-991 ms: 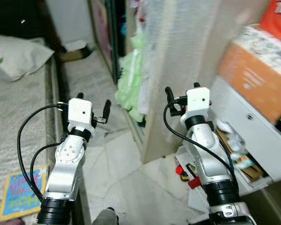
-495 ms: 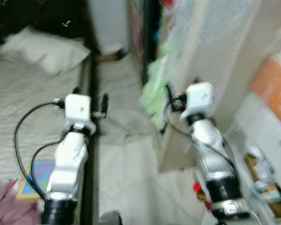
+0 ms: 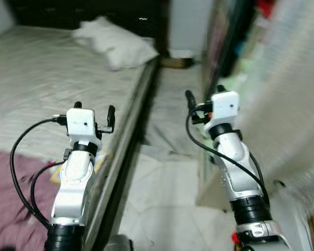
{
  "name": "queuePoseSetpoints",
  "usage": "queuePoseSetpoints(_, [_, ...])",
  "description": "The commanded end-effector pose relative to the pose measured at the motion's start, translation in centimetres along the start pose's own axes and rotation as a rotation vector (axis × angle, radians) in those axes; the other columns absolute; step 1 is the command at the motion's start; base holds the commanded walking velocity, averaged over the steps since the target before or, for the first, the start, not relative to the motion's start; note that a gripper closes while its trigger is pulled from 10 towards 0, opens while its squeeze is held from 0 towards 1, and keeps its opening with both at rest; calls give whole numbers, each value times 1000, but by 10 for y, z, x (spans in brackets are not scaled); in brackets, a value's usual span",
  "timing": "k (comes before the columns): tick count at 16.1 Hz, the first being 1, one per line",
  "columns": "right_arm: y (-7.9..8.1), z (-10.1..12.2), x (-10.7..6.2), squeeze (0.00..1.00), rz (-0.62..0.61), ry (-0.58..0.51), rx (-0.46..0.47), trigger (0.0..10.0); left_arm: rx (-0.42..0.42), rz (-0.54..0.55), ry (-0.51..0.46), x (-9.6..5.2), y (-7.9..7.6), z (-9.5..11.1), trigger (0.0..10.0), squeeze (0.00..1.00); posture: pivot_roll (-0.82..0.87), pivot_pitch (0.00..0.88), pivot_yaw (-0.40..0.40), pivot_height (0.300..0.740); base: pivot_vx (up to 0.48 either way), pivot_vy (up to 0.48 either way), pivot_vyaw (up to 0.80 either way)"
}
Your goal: Clean up the room
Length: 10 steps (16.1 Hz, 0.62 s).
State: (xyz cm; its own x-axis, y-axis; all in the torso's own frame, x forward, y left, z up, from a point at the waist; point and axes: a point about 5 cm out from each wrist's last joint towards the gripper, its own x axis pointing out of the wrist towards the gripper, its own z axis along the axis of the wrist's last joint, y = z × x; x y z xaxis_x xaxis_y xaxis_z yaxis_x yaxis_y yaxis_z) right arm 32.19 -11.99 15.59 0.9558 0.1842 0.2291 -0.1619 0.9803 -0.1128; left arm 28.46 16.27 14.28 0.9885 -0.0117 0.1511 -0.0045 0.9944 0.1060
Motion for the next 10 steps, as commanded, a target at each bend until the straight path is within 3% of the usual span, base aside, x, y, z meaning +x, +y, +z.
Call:
queuePoseSetpoints(1, [7,4,3,0,32,-16,19,10000,3,-4,-11,1,1,2,10000,0,53,0,-52,740,0,0,800])
queuePoseSetpoints(10, [11,4,4,0,73,-24,40,10000,-9,-12,-26,6,-3,3,10000,0,57,0,-55,740,0,0,800])
